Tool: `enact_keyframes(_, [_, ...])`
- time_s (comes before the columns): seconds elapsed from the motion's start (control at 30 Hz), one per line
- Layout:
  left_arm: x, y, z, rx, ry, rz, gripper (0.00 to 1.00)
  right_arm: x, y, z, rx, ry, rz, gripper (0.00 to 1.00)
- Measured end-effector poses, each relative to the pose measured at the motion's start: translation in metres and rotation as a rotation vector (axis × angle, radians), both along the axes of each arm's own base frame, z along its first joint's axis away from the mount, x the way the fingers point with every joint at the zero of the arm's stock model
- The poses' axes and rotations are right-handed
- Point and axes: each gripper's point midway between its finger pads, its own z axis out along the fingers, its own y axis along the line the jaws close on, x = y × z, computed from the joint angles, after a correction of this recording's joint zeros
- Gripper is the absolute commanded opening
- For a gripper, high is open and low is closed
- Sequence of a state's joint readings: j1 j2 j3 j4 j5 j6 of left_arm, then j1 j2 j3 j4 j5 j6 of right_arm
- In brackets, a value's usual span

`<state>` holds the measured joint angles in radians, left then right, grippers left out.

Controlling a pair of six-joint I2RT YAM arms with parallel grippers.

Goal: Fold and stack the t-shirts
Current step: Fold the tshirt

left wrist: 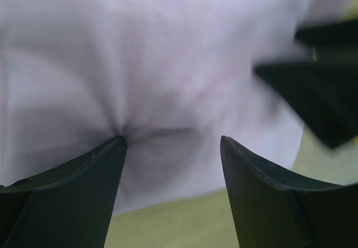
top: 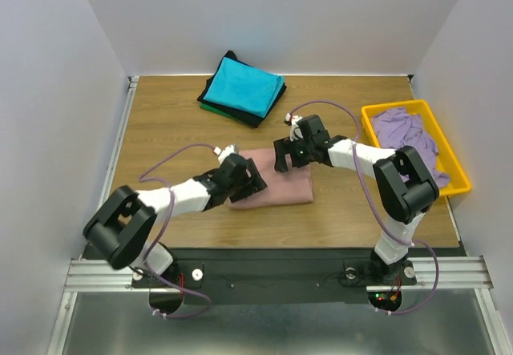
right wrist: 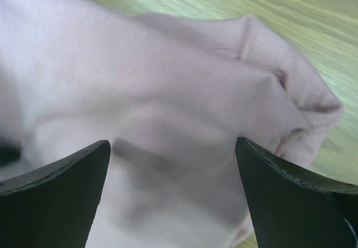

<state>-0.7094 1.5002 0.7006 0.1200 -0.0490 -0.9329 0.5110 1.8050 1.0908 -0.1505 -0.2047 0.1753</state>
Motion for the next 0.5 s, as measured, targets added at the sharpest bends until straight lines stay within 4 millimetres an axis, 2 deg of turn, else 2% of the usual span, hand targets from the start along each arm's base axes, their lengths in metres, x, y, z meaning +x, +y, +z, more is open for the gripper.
enact_keyframes(0.03, [-0.017, -0.002, 0.003, -0.019, 0.014, -0.015, 0.80, 0.000, 0.004, 0.001, 0.010, -0.005, 0.036, 1.00])
enact_keyframes(0.13, [-0.049, -0.002, 0.010, -0.040, 0.040, -0.049, 0.81, -0.003, 0.011, 0.003, 0.029, -0.010, 0.097, 1.00])
enact_keyframes(0.27, [-0.049, 0.013, 0.031, -0.009, 0.004, -0.002, 0.91, -0.008, 0.016, 0.011, 0.043, -0.019, 0.137, 1.00])
enact_keyframes(0.37, [-0.034, 0.025, 0.062, 0.021, -0.065, 0.067, 0.98, -0.010, 0.012, 0.039, 0.063, -0.064, 0.109, 1.00])
enact_keyframes(0.47, [-0.025, 0.035, 0.086, 0.022, -0.135, 0.122, 0.98, -0.013, -0.001, 0.097, 0.121, -0.182, 0.009, 1.00])
enact_keyframes(0.5, [-0.023, 0.041, 0.091, 0.026, -0.151, 0.141, 0.98, -0.016, -0.007, 0.107, 0.135, -0.205, -0.031, 1.00])
